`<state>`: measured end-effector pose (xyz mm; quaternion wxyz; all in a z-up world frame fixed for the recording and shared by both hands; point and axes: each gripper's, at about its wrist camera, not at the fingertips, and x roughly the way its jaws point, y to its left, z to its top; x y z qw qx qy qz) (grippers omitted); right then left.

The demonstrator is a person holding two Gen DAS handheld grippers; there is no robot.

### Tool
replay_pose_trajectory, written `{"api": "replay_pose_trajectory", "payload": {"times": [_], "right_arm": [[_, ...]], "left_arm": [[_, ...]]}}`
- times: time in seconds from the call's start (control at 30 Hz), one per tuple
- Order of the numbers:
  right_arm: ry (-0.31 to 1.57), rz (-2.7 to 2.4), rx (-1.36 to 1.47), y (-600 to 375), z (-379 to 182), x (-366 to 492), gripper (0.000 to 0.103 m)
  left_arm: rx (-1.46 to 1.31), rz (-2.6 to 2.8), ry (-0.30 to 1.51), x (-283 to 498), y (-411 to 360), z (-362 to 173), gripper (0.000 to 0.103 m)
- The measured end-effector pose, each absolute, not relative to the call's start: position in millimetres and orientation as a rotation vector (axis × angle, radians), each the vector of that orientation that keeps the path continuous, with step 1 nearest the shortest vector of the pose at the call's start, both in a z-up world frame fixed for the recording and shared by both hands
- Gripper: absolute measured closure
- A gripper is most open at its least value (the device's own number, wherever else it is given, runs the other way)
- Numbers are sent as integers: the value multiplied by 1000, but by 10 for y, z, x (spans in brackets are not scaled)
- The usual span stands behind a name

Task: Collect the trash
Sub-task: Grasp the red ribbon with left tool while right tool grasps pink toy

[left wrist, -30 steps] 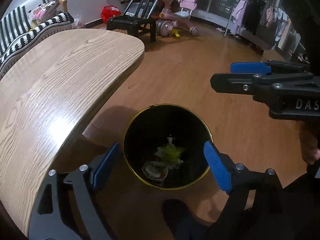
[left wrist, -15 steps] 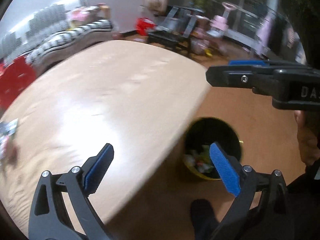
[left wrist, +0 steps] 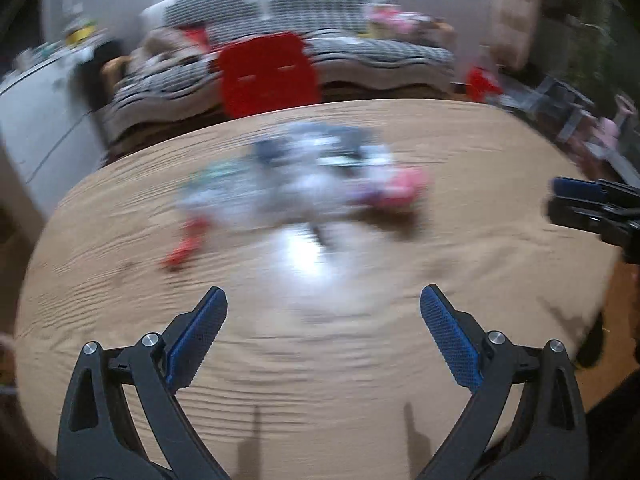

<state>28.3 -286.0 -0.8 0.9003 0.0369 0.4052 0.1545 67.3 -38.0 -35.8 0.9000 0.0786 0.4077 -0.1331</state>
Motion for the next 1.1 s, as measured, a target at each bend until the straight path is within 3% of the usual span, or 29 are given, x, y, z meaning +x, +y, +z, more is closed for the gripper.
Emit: {"api": "replay_pose_trajectory", "payload": {"times": [0.27,0.6,0.67,0.7,0.77,0.83,0.9,1.1], "right_arm": [[899,345,-90,-2193,-477,1103,34],[921,338,-62,-2228,-709,1527,34],[930,340,-72,-2188,-719,1558,40],[923,336,-82,-2166,-718,1562,41],[923,335,-89,-2146,-712,1564,45],[925,340,-81,-2153,-702,1545,48],[920,336,-87,-2162,-673,1477,50],[879,337,-74,-2249,-460,1185,52]], "left_arm": [[131,-150,924,1453,468,-774,9],[107,-166,944,2012,525,-920,8],[112,-170,942,2059,504,-920,9],[118,-176,939,2058,479,-918,13],[135,-198,921,2061,425,-895,31],[150,-222,922,2003,366,-874,65],[173,-236,939,1963,302,-855,92],[163,-211,960,1699,296,-760,92]]}}
